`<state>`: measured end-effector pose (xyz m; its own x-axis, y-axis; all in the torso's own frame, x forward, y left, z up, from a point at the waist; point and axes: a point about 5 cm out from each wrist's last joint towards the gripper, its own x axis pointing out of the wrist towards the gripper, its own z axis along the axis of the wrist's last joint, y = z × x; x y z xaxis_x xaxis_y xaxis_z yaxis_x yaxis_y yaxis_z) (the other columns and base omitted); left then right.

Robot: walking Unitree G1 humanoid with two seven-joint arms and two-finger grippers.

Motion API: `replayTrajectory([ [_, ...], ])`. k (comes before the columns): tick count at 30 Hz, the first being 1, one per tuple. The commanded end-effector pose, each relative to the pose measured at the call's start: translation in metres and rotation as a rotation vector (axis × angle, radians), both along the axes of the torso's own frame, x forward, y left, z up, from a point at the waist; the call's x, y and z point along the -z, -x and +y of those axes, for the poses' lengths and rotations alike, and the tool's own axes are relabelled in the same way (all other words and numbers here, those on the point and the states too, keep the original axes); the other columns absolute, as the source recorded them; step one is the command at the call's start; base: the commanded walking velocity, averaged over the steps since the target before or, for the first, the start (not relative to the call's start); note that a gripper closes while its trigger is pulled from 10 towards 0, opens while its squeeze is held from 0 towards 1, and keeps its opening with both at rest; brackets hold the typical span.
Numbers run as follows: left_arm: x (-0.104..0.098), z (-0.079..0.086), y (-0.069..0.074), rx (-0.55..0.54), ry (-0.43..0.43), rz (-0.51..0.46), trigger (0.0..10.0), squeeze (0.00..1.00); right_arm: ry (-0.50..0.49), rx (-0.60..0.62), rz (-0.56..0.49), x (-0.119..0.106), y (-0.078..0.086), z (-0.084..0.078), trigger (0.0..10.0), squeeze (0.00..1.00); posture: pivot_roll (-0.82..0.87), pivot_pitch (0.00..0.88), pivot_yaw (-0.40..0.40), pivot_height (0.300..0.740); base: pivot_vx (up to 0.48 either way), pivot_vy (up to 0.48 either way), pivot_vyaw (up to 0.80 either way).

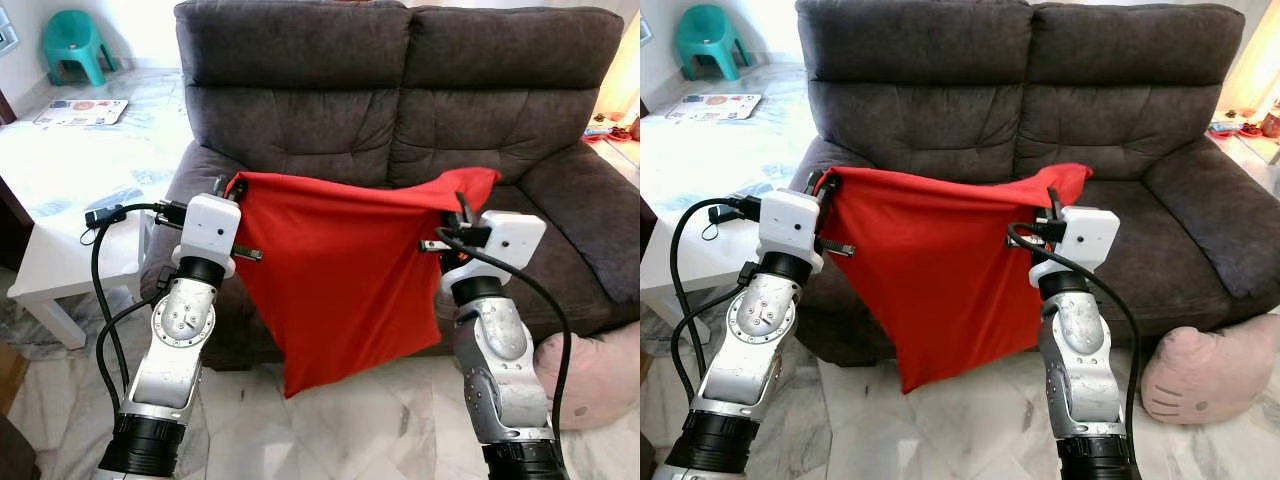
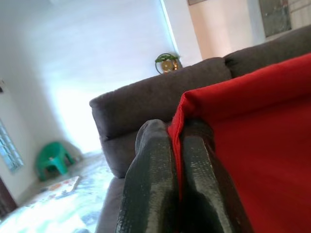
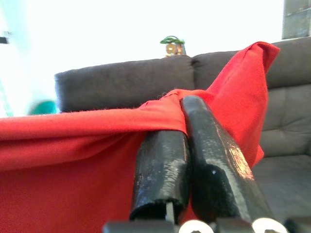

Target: Move the pillow to the sofa from floor

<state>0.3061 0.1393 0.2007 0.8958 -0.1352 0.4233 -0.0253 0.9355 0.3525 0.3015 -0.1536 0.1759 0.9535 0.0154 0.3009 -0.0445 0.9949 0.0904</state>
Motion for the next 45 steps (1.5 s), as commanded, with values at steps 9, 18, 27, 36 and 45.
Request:
replayTrajectory([
  [9, -0.017, 0.022, 0.013, -0.175, -0.005, -0.125, 10.0, 0.0, 0.019, 0.034, -0.083, -0.013, 0.014, -0.004, 10.0, 0.0, 0.02, 0.0, -0.041, 0.736, 0.0, 0.0, 0.0],
  [18, -0.009, 0.035, 0.013, -0.27, 0.254, -0.068, 10.0, 0.0, 0.063, -0.026, -0.098, -0.019, 0.012, 0.005, 10.0, 0.0, 0.02, 0.0, -0.046, 0.736, 0.0, 0.0, 0.0],
  [27, -0.011, 0.033, 0.012, -0.235, 0.271, -0.067, 10.0, 0.0, 0.066, -0.048, -0.103, -0.022, 0.011, 0.01, 10.0, 0.0, 0.02, 0.0, -0.048, 0.736, 0.0, 0.0, 0.0],
  [36, -0.019, 0.033, 0.013, -0.225, 0.223, -0.102, 10.0, 0.0, 0.083, -0.09, -0.107, -0.025, 0.011, 0.018, 10.0, 0.0, 0.02, 0.0, -0.047, 0.736, 0.193, 0.0, 0.0],
  [45, -0.026, 0.033, 0.011, -0.219, 0.199, -0.124, 10.0, 0.0, 0.088, -0.107, -0.118, -0.029, 0.01, 0.021, 10.0, 0.0, 0.02, 0.0, -0.048, 0.736, 0.36, 0.0, 0.0],
])
